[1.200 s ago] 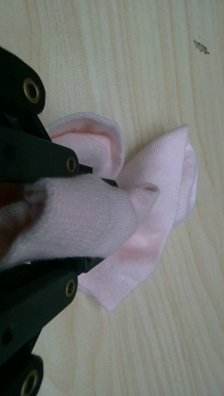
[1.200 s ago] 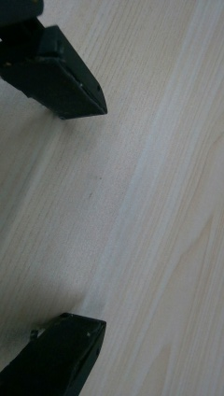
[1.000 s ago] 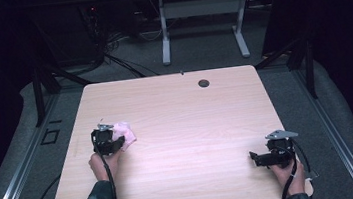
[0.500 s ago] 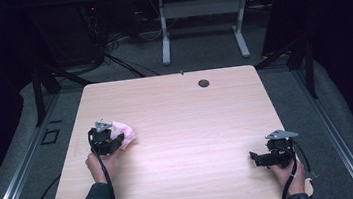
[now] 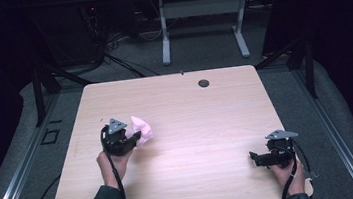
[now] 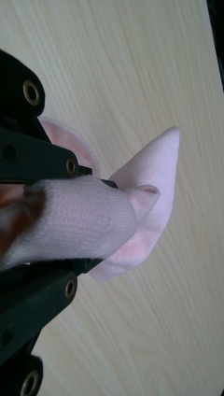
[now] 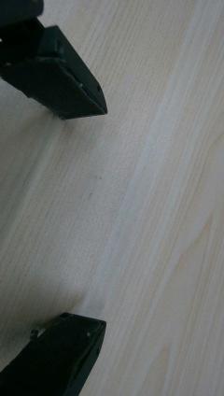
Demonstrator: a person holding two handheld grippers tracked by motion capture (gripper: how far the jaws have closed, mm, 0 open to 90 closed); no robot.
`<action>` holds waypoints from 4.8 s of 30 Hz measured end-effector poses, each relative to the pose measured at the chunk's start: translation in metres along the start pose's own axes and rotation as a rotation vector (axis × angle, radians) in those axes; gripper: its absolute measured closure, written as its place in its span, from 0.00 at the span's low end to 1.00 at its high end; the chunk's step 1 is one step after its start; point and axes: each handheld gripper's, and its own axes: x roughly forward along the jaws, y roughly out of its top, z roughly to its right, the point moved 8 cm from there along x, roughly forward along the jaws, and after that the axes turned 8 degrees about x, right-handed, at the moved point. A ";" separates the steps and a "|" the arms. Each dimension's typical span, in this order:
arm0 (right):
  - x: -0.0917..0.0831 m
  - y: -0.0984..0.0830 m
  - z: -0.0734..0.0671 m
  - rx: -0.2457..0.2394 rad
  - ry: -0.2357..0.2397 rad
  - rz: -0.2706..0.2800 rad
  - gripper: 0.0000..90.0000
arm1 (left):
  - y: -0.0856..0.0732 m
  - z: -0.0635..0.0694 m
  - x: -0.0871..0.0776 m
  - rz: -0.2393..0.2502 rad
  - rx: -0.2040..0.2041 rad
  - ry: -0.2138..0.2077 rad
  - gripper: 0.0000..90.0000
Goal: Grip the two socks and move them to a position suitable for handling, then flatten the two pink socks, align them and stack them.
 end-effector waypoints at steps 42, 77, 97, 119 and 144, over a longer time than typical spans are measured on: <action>-0.002 0.003 -0.003 -0.007 0.008 -0.004 0.00 | -0.016 0.111 0.048 -0.109 0.059 -0.270 0.16; 0.043 0.040 -0.221 -0.364 0.365 -0.125 0.73 | -0.042 0.072 0.054 -0.218 -0.085 -0.310 0.76; -0.021 0.048 -0.204 -0.259 0.475 -0.031 0.96 | -0.031 0.079 0.001 -0.080 -0.101 -0.275 0.99; -0.033 -0.026 -0.183 -0.218 0.384 -0.182 0.60 | -0.081 0.142 -0.016 -0.139 -0.079 -0.293 0.58; -0.019 -0.021 -0.227 -0.349 0.276 -0.120 0.96 | -0.082 0.134 0.000 -0.201 -0.049 -0.290 0.98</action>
